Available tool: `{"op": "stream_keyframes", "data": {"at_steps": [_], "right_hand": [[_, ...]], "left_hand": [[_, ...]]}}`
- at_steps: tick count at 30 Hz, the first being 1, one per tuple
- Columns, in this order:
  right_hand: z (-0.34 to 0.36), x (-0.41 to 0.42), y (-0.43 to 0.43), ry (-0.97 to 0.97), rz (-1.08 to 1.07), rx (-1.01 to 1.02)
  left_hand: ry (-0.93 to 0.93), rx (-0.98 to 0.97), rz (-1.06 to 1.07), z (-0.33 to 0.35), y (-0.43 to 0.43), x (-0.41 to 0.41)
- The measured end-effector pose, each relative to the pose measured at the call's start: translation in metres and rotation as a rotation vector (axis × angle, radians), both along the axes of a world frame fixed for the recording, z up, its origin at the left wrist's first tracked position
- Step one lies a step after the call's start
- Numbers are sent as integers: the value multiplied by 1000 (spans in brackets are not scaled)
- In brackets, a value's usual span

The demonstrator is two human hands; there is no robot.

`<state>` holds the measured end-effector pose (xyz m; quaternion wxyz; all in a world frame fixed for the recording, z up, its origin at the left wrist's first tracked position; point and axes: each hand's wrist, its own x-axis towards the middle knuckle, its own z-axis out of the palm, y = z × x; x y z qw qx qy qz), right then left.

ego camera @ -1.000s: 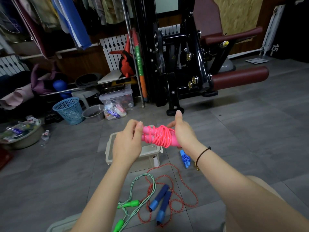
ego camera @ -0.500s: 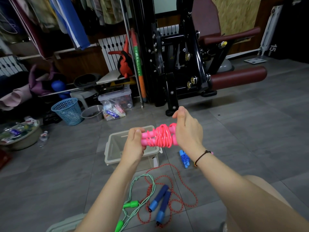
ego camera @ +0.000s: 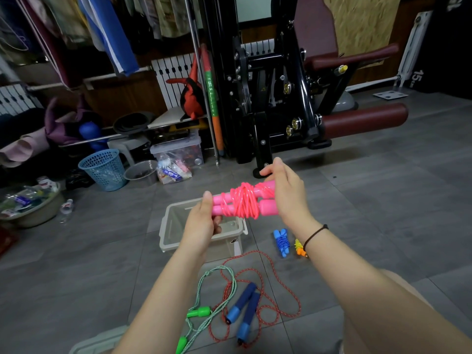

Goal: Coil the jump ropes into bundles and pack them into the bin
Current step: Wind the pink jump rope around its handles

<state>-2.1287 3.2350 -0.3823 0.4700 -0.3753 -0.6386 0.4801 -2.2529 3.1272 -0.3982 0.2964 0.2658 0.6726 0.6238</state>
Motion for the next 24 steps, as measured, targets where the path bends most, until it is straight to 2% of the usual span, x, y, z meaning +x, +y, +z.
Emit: {"op": "stream_keyframes", "data": {"at_steps": [3,5,8,10,12,16,19,21,24], "right_hand": [[8,3,4,216,216,-383],[10,4,2,237,337,-452],[10,1,-2,241,381,-437],[11,1,-3,259,372,-416],[13,3,-1,270,380,-414],[16,9,-1,291,466,-479],[14,9,-1,335,422,-450],[11,7,1,358,361,-383],[10,6,-1,313,299,-227]], "left_hand": [[11,90,70,6,0,-7],[-9,145,87,8,-1,-10],[-102,165,52,10,0,-13],[-89,94,1,13,-1,-18],[25,48,-60,13,-4,-23],[394,182,-91,13,-13,-24],[572,174,-150,12,-15,-20],[556,218,-110,9,-14,-12],[323,302,12,10,-8,2]]}}
